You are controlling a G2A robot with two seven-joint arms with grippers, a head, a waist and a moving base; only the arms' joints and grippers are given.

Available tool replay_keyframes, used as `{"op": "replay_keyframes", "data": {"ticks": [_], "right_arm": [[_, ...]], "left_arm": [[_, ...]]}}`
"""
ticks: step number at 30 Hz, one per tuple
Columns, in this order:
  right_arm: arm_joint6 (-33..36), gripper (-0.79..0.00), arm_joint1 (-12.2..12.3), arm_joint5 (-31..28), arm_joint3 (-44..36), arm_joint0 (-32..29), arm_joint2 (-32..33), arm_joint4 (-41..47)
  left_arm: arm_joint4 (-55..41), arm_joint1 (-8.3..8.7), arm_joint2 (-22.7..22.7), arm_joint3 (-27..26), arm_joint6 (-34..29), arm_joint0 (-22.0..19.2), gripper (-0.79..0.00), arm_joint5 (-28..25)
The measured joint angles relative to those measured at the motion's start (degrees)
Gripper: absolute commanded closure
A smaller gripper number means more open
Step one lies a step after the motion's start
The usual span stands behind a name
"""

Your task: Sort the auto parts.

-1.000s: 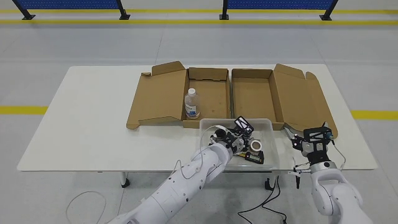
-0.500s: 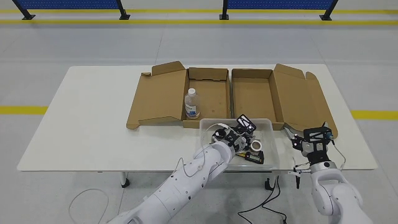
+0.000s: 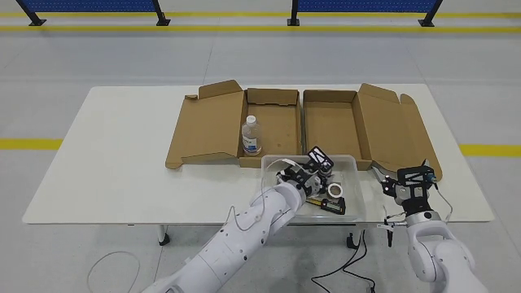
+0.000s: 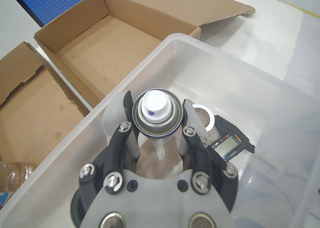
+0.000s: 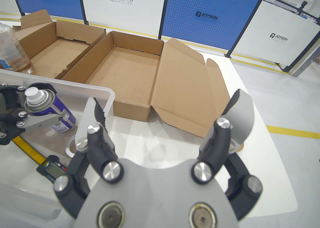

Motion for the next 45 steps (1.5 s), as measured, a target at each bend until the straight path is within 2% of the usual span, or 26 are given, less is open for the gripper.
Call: {"op": "replay_keyframes", "data": {"ticks": [8, 17, 21, 27, 34, 38, 45], "right_arm": [[0.0, -0.785, 0.0, 0.0, 0.0, 0.0, 0.0, 0.0], [0.0, -0.785, 0.0, 0.0, 0.0, 0.0, 0.0, 0.0], [0.0, -0.785, 0.0, 0.0, 0.0, 0.0, 0.0, 0.0], [0.0, -0.785, 0.0, 0.0, 0.0, 0.0, 0.0, 0.0], [0.0, -0.785, 0.0, 0.0, 0.0, 0.0, 0.0, 0.0], [0.0, -0.785, 0.0, 0.0, 0.0, 0.0, 0.0, 0.0], [0.0, -0.785, 0.0, 0.0, 0.0, 0.0, 0.0, 0.0]], "left_arm": [[1.0, 1.76, -3.56, -9.08, -3.28, 3.3, 0.0, -3.93], [-1.01, 3.61, -8.45, -23.38, -11.23, 8.07, 0.0, -7.66], [1.31, 4.75, -11.03, -29.32, -13.52, 10.36, 0.0, -9.69], [3.03, 5.88, -14.15, -33.83, -14.22, 12.81, 0.0, -10.94], [4.65, 6.19, -15.76, -32.77, -13.01, 11.59, 0.0, -8.54], [4.95, 5.69, -15.38, -29.06, -11.79, 8.24, 0.0, -4.97], [6.84, 4.49, -12.83, -19.29, -8.56, 1.34, 0.0, -0.42]]}}
